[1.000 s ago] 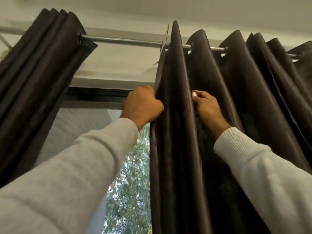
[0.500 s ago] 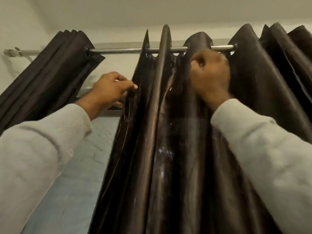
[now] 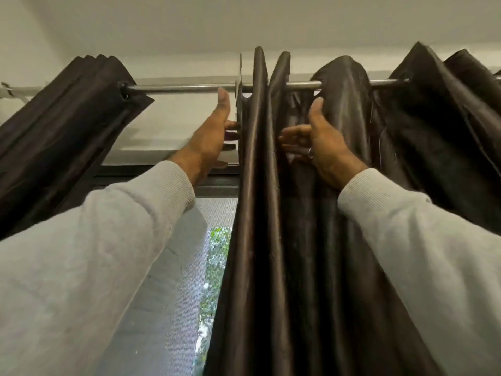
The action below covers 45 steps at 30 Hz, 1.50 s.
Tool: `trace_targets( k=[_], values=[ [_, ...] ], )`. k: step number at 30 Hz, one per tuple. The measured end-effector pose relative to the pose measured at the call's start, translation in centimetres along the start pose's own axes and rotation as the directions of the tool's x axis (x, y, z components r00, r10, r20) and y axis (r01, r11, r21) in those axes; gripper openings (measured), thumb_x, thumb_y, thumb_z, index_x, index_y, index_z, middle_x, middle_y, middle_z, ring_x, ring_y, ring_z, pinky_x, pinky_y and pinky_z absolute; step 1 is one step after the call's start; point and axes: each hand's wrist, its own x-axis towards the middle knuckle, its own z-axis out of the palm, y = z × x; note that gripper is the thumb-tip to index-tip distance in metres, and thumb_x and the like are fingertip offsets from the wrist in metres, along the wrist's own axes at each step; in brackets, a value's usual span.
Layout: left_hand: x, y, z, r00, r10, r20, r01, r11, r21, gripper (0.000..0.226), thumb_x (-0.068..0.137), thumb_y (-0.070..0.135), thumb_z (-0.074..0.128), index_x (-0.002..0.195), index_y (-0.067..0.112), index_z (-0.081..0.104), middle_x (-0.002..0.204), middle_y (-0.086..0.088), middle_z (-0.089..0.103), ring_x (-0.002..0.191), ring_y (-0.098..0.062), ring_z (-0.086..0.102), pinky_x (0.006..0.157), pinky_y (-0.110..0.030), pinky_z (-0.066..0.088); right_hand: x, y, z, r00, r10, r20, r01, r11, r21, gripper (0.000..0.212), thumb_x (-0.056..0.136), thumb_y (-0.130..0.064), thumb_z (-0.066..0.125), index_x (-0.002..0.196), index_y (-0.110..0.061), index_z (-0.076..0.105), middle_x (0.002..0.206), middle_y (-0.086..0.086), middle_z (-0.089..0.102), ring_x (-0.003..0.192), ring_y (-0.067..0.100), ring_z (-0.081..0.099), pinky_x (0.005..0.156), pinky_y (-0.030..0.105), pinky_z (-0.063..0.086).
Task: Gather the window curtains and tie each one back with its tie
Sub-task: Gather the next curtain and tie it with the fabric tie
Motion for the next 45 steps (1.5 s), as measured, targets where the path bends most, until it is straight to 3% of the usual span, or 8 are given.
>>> trace_targets(
  k=[3,9,19,23,26,32,39,45],
  values=[
    [0.6,-0.1,-0.6,0.99,0.02,-0.14,-0.028,0.998,-0.053,0.084,0.101,0.084,0.017,0.146,0.025,0.058,0.151,-0.006,0.058,0.135,-0.025,0.056,0.12,-0.062,0.04,0.7,-1.2,-1.2,0.949,-0.158,-0.275,0.137,0.986,-0.091,0.089,0.078,-0.097,0.025,0.087,-0.023,0.075,0.094,0.003,0.078,0.093,0.025,0.072,0.102,0.053,0.057],
    [0.7,0.8,1.3,0.998,0.048,0.046,-0.043,0.993,-0.11,0.097,0.101,0.083,0.007,0.121,0.021,0.079,0.098,0.003,0.081,0.101,-0.016,0.071,0.096,-0.042,0.053,-0.8,-2.2,2.4,0.967,-0.062,0.249,0.064,0.998,-0.003,0.091,0.105,-0.075,0.017,0.126,-0.006,0.072,0.113,0.01,0.079,0.107,0.027,0.076,0.101,0.043,0.059],
    [1.9,0.7,-1.3,0.991,0.006,-0.13,-0.025,0.99,-0.138,0.094,0.099,0.086,0.018,0.161,0.021,0.046,0.161,-0.009,0.05,0.142,-0.03,0.052,0.118,-0.065,0.041,3.0,-1.4,-10.4,0.754,-0.336,-0.564,-0.015,0.85,-0.526,0.063,0.086,-0.073,0.049,0.118,-0.023,0.071,0.124,0.001,0.07,0.124,0.026,0.061,0.112,0.047,0.047],
    [2.1,1.1,-0.6,0.999,0.009,-0.052,-0.016,0.99,-0.137,0.096,0.099,0.087,0.017,0.159,0.021,0.05,0.16,-0.008,0.053,0.145,-0.028,0.052,0.118,-0.059,0.042,3.1,-0.6,-8.6,0.989,0.012,-0.147,0.02,0.976,0.217,0.076,0.097,-0.078,0.044,0.111,-0.011,0.079,0.102,0.01,0.08,0.09,0.025,0.075,0.089,0.039,0.059],
    [2.0,1.5,0.5,1.0,0.021,-0.003,-0.021,0.991,-0.133,0.095,0.099,0.086,0.012,0.137,0.021,0.069,0.131,-0.004,0.075,0.128,-0.022,0.066,0.113,-0.05,0.047,1.6,-1.0,-4.7,0.979,0.031,0.201,-0.043,0.997,0.057,0.098,0.1,-0.082,0.019,0.123,-0.005,0.074,0.112,0.011,0.08,0.102,0.028,0.074,0.091,0.039,0.051],
    [2.0,1.7,0.0,0.996,0.011,-0.091,-0.021,0.993,-0.113,0.095,0.097,0.09,0.019,0.148,0.02,0.06,0.145,-0.006,0.063,0.133,-0.027,0.06,0.116,-0.062,0.045,3.2,-1.5,-5.4,0.847,-0.277,-0.454,0.208,0.958,-0.198,0.078,0.088,-0.085,0.037,0.083,-0.017,0.077,0.083,-0.002,0.077,0.088,0.023,0.073,0.092,0.047,0.06],
    [1.3,2.2,2.1,0.997,0.041,0.061,-0.036,0.995,-0.09,0.102,0.099,0.087,0.012,0.128,0.014,0.077,0.114,-0.007,0.078,0.113,-0.023,0.072,0.103,-0.047,0.056,1.2,-1.9,0.7,0.962,-0.024,0.274,-0.023,0.986,0.165,0.086,0.101,-0.08,0.023,0.114,-0.012,0.073,0.094,0.004,0.08,0.089,0.02,0.077,0.095,0.04,0.058],
    [2.6,2.3,0.0,0.988,0.025,-0.151,-0.046,0.989,-0.139,0.094,0.096,0.091,0.018,0.128,0.019,0.07,0.124,-0.006,0.075,0.119,-0.027,0.07,0.109,-0.06,0.052,1.7,-5.9,-3.5,0.727,-0.542,-0.422,0.459,0.84,-0.289,0.071,0.104,-0.068,0.037,0.094,-0.006,0.069,0.081,0.008,0.074,0.074,0.025,0.072,0.069,0.043,0.06]
  ],
)
